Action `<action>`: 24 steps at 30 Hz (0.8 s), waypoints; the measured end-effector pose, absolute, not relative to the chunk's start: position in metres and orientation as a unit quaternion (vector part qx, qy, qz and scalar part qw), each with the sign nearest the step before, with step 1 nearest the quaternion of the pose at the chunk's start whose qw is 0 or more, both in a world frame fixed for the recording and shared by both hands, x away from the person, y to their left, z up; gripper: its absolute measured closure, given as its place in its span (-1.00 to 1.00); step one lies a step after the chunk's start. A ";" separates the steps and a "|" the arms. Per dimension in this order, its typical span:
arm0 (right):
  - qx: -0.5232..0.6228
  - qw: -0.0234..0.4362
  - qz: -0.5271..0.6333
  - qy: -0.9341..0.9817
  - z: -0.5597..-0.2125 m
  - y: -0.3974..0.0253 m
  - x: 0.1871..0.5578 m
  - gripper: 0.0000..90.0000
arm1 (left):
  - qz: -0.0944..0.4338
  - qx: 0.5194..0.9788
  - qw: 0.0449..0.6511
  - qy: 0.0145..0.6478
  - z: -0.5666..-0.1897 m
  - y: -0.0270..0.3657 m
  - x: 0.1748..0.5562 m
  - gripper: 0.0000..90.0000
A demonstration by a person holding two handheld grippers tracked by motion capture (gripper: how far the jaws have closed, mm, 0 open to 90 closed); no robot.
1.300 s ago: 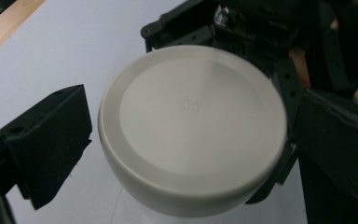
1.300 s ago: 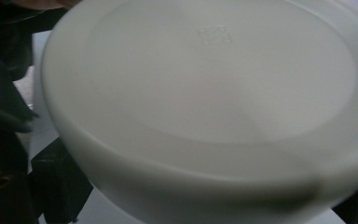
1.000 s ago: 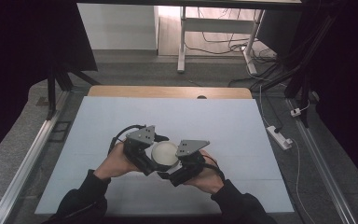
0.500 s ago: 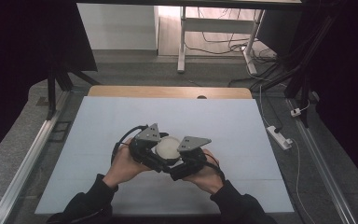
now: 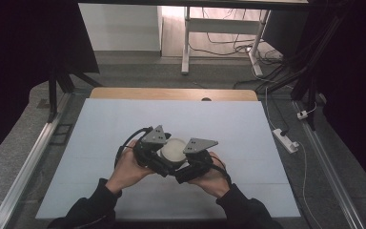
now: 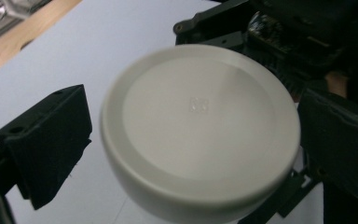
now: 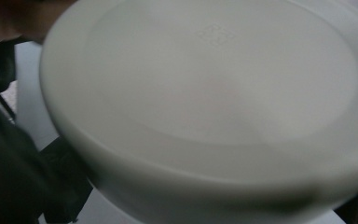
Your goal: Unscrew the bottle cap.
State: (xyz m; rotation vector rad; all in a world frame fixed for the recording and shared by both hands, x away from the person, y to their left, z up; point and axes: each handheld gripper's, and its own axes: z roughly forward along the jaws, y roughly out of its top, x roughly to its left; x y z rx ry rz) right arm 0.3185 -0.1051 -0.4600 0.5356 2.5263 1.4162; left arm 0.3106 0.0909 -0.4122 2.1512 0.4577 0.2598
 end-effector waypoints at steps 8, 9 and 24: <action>0.143 0.070 0.484 0.860 -0.460 -0.103 0.314 -0.85 | 0.053 0.888 0.444 0.106 -0.413 0.102 0.314 -1.00; 0.136 0.066 0.485 0.861 -0.460 -0.102 0.313 -0.85 | 0.052 0.889 0.443 0.101 -0.413 0.102 0.314 -1.00; 0.140 0.076 0.480 0.863 -0.460 -0.099 0.310 -0.85 | 0.070 0.880 0.450 0.136 -0.418 0.096 0.312 -0.82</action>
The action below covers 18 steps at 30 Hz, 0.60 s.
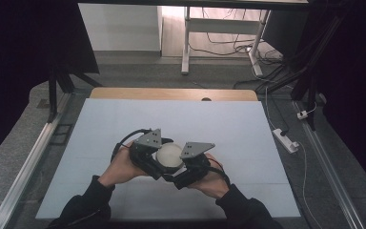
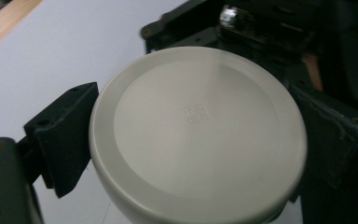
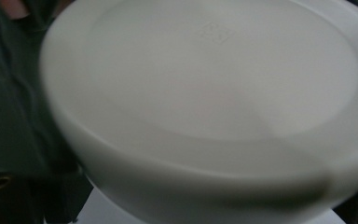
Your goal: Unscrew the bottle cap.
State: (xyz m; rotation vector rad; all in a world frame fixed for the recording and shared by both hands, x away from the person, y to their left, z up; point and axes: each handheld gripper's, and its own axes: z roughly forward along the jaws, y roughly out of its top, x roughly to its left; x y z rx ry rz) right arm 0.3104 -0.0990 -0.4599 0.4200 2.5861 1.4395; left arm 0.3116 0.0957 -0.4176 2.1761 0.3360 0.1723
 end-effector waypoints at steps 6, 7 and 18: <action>0.183 0.101 0.467 0.859 -0.464 -0.099 0.315 -0.85 | 0.100 0.867 0.442 0.205 -0.422 0.084 0.310 -0.82; 0.188 0.104 0.465 0.859 -0.465 -0.099 0.315 -0.85 | 0.103 0.865 0.443 0.214 -0.423 0.083 0.311 -0.82; 0.206 0.108 0.463 0.856 -0.467 -0.099 0.318 -0.85 | 0.113 0.858 0.439 0.241 -0.425 0.080 0.310 -0.82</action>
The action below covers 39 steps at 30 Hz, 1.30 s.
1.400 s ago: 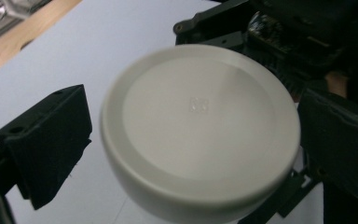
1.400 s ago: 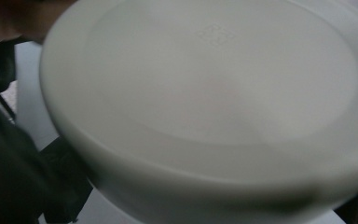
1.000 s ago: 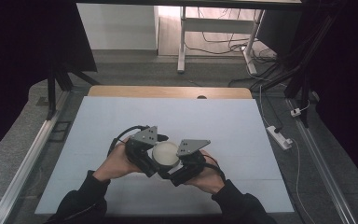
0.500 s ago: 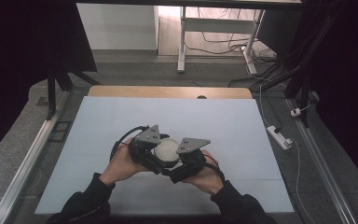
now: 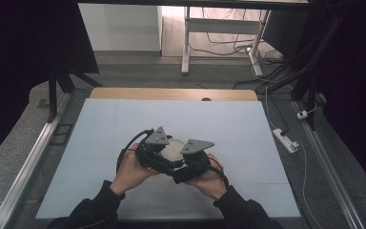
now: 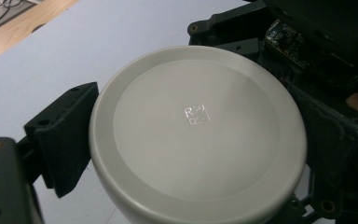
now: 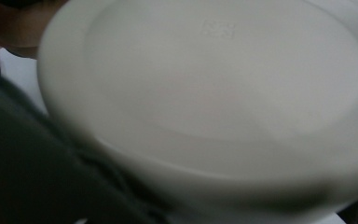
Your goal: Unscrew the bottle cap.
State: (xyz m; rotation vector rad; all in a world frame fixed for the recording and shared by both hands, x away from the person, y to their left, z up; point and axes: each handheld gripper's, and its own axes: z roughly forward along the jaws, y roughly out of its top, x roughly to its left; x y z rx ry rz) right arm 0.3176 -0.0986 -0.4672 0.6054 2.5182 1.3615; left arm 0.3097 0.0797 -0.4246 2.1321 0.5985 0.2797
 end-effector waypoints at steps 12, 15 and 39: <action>0.202 0.107 0.465 0.855 -0.467 -0.099 0.317 -0.85 | 0.115 0.857 0.442 0.238 -0.420 0.081 0.308 -0.81; 0.200 0.105 0.466 0.855 -0.467 -0.100 0.317 -0.85 | 0.115 0.857 0.442 0.237 -0.420 0.081 0.307 -0.81; 0.197 0.104 0.463 0.858 -0.468 -0.099 0.317 -0.85 | 0.121 0.854 0.440 0.249 -0.409 0.086 0.303 -0.81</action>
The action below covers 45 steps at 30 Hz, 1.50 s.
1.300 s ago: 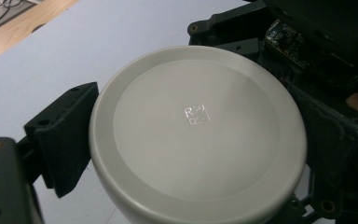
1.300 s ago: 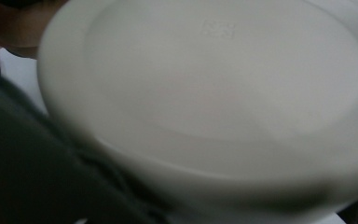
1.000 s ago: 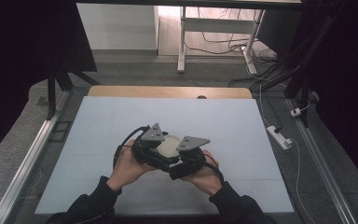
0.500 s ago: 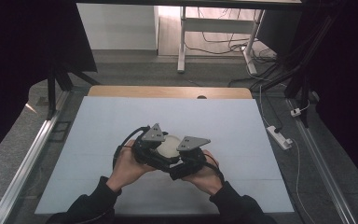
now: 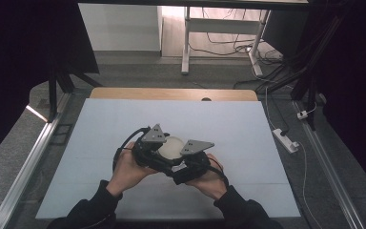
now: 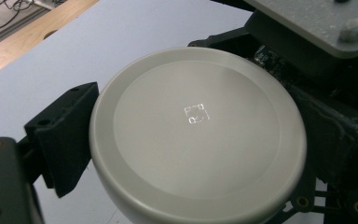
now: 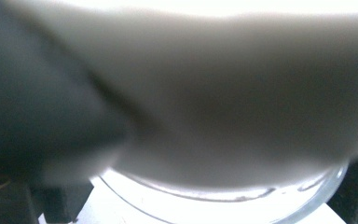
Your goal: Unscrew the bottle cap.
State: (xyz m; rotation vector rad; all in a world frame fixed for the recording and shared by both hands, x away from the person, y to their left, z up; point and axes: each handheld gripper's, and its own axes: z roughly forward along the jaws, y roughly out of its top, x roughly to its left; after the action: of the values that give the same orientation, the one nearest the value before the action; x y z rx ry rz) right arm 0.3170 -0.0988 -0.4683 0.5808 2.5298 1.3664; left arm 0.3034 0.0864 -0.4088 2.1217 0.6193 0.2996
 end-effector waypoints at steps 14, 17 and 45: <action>0.204 0.107 0.462 0.857 -0.468 -0.104 0.320 -0.85 | 0.115 0.849 0.446 0.260 -0.407 0.100 0.304 -0.81; 0.204 0.108 0.461 0.857 -0.468 -0.105 0.321 -0.85 | 0.113 0.849 0.448 0.258 -0.407 0.102 0.304 -0.81; 0.231 0.131 0.460 0.847 -0.464 -0.127 0.334 -0.85 | 0.105 0.850 0.451 0.251 -0.415 0.123 0.290 -0.81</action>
State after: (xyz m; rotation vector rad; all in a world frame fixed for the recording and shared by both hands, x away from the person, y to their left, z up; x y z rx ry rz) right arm 0.3336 -0.1266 -0.4639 0.6699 2.4605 1.3360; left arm 0.2895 0.1234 -0.4151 2.1003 0.6203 0.2590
